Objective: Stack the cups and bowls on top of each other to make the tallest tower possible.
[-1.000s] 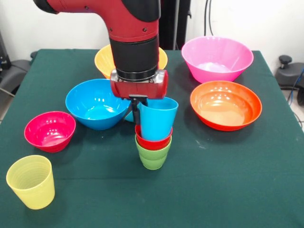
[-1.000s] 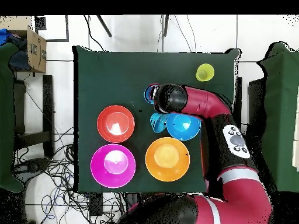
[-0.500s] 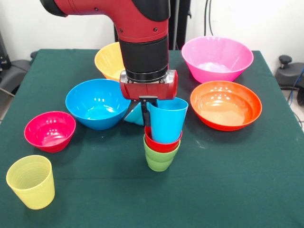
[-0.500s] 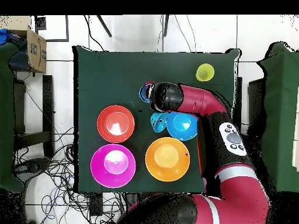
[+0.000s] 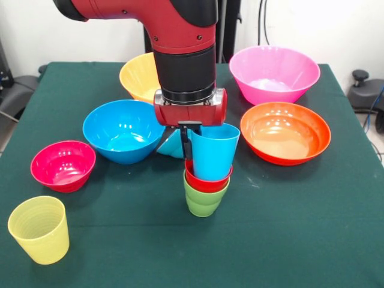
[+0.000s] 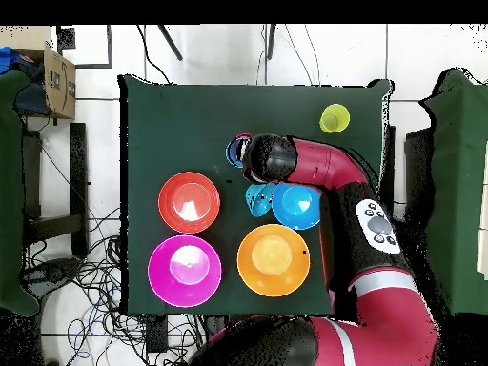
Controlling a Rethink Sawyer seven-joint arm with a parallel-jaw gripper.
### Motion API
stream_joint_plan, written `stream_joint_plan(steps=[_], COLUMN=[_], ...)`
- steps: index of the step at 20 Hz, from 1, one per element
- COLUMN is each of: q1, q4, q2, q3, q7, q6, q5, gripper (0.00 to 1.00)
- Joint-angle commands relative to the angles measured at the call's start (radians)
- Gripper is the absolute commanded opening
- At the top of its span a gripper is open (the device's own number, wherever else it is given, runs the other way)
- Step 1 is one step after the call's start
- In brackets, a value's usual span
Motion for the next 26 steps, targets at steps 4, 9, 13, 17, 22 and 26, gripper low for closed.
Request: stream_joint_plan(steps=[4,9,13,17,22,26], q1=[0.055,0.064,0.065,0.064,0.068,0.069], q4=[-0.036,-0.052,-0.049,-0.056,-0.083,-0.111], q2=[0.028,0.030,0.027,0.028,0.030,0.034], q3=[0.001,-0.014,-0.016,-0.012,-0.014,-0.016], q7=[-0.038,-0.037,-0.039,-0.040,-0.045,-0.057], q6=[0.055,0.055,0.049,0.042,0.046,0.017], q5=[-0.088,-0.098,-0.105,-0.110,-0.123,-0.156], gripper=[1.00,1.00,1.00,1.00,1.00,1.00])
